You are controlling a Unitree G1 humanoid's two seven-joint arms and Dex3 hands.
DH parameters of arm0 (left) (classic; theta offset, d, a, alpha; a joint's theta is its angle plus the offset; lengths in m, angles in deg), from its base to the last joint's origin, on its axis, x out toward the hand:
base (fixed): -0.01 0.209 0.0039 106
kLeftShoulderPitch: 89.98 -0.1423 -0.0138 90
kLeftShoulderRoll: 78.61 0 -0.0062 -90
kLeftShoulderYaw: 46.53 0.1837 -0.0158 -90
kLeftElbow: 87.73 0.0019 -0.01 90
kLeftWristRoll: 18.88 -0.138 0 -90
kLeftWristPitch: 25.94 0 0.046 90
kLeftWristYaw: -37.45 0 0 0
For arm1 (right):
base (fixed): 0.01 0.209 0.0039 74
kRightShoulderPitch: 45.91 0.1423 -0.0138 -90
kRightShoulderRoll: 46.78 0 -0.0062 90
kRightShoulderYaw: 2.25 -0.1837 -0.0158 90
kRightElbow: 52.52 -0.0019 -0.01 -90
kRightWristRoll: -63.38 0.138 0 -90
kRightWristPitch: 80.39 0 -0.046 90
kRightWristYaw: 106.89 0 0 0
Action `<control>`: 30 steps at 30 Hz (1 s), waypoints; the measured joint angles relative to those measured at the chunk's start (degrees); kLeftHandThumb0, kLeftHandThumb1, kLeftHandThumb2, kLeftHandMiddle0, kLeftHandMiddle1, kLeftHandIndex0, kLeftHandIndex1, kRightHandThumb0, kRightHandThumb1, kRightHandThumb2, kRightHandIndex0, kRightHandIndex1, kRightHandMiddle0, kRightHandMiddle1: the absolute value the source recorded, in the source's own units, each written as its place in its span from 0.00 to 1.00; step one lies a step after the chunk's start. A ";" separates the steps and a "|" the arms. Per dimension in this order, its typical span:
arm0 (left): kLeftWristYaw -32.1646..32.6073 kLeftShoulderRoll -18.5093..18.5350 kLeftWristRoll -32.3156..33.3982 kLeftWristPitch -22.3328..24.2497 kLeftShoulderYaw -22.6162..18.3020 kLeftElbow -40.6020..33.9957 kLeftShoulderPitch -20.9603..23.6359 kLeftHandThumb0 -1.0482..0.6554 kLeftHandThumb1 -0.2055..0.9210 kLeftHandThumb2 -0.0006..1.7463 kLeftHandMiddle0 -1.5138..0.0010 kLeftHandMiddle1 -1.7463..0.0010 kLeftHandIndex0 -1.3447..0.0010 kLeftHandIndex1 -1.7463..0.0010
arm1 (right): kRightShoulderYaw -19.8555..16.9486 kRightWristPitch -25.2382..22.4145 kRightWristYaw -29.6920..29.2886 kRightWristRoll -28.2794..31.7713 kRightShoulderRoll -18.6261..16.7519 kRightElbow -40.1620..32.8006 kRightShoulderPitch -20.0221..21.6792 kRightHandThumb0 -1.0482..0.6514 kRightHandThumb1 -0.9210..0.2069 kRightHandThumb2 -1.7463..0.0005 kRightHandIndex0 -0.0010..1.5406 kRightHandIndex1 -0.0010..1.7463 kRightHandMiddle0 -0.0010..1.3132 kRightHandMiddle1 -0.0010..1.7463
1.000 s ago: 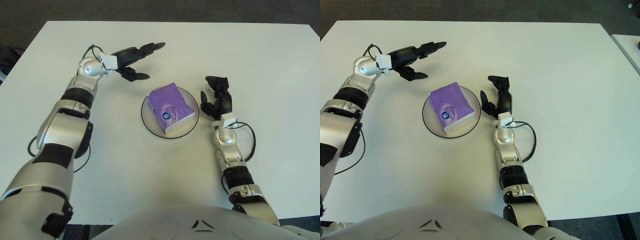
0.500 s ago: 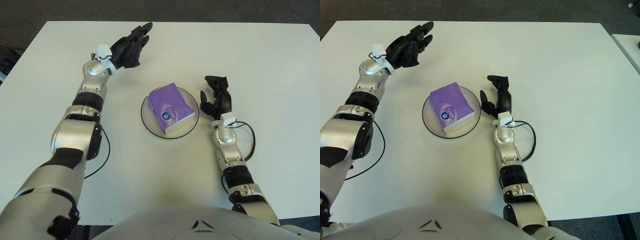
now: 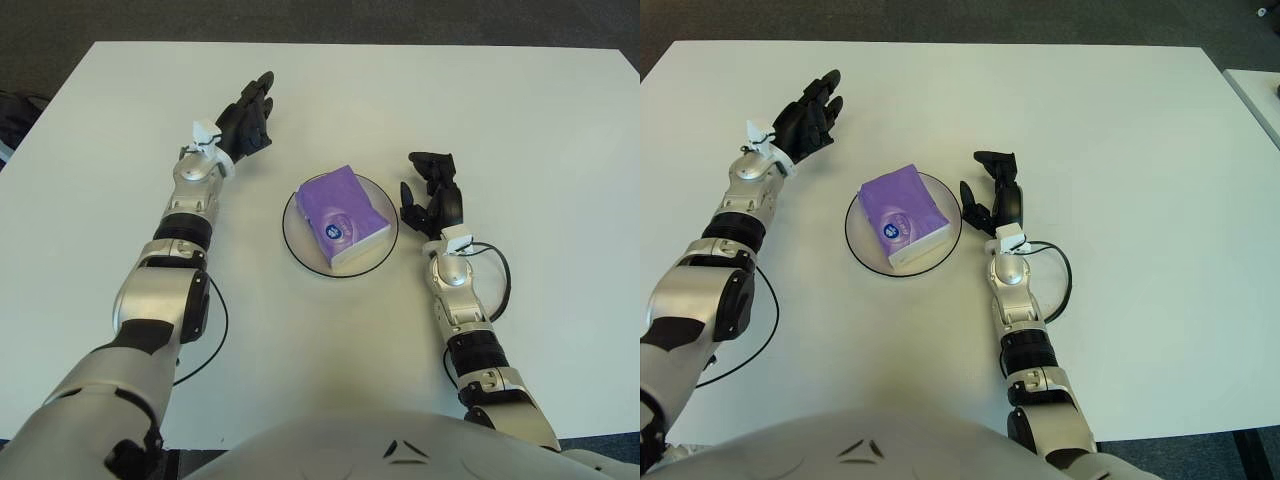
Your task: Put the tissue paper into the plate.
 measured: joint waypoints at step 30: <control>14.13 -6.22 -5.57 11.06 1.14 -28.92 -20.58 0.16 1.00 0.63 0.97 0.99 1.00 0.88 | -0.12 0.24 0.74 0.35 -0.09 0.28 0.01 0.33 0.18 0.54 0.20 0.46 0.05 0.71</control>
